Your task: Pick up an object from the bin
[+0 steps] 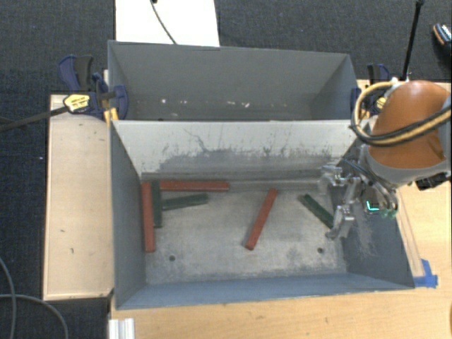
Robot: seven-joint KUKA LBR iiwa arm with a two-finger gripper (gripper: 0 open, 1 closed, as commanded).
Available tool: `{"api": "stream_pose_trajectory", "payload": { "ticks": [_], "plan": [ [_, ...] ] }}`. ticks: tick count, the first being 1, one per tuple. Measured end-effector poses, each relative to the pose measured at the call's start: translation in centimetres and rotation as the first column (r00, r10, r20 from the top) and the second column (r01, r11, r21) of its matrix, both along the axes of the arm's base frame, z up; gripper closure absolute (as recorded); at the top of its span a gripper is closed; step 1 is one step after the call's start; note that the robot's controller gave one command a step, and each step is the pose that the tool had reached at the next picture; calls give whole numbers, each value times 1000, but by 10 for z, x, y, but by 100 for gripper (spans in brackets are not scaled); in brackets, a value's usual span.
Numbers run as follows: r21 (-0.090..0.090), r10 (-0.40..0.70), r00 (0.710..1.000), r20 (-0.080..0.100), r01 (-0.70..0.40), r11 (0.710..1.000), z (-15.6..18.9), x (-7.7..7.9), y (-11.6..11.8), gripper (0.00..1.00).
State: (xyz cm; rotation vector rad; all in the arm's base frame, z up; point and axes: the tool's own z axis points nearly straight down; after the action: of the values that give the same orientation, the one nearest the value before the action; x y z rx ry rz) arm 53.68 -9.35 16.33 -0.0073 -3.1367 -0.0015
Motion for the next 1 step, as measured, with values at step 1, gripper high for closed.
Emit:
{"api": "stream_pose_trajectory", "payload": {
  "ticks": [1],
  "plan": [
    [-1, -261, 965, 2, 261, 965, -96, 36, -29, 0]
  ]
}}
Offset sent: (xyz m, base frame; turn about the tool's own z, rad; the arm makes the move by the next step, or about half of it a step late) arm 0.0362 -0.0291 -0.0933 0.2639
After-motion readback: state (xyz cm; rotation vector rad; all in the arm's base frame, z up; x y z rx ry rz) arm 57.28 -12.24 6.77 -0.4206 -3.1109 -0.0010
